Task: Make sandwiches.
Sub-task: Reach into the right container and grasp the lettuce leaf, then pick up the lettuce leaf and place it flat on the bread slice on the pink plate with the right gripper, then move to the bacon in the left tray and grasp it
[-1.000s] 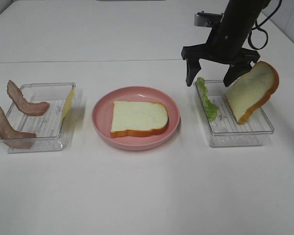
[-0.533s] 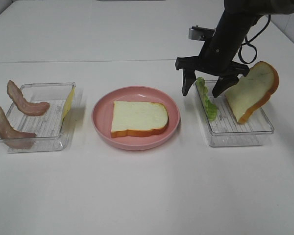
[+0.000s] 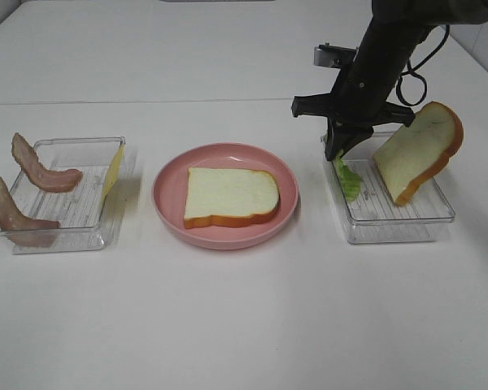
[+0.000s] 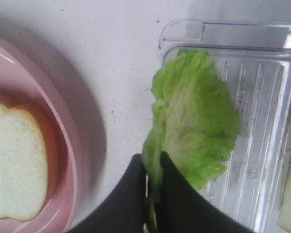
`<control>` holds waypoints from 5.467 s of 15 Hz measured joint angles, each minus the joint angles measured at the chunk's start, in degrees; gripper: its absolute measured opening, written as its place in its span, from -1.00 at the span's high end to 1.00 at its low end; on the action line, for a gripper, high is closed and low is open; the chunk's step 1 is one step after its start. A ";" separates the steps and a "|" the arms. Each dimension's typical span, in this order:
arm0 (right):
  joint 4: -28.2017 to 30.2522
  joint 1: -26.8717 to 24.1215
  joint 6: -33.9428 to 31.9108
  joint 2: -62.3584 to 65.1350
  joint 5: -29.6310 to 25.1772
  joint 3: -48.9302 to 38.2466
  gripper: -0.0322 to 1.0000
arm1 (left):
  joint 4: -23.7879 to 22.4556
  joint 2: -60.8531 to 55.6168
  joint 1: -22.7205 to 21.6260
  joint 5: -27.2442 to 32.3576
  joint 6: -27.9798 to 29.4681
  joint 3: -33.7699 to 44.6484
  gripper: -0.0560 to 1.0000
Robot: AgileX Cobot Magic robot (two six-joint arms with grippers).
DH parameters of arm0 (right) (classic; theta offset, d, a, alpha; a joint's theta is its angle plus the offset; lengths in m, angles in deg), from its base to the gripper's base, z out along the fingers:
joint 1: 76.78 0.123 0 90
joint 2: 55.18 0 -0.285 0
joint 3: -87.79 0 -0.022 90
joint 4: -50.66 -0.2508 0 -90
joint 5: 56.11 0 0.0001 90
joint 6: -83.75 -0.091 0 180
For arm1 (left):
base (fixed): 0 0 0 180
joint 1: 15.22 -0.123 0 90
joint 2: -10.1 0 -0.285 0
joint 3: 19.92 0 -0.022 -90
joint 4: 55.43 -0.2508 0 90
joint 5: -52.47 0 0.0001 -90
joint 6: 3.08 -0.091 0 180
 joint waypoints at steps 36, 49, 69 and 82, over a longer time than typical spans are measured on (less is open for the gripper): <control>-43.66 5.04 27.90 -4.13 1.72 -4.13 0.90 | 0.00 0.00 0.00 0.00 0.00 0.00 -0.98; -32.72 4.76 22.00 -4.13 4.53 -4.13 0.42 | 0.00 0.00 0.00 0.00 0.17 0.00 -0.98; -2.86 -2.23 6.59 21.08 -7.05 -4.18 -0.71 | -0.23 0.00 0.00 0.00 0.17 0.00 -0.98; 3.55 -19.19 8.82 71.22 -4.13 -46.52 -0.70 | -0.80 0.00 0.00 0.00 0.17 0.00 -0.98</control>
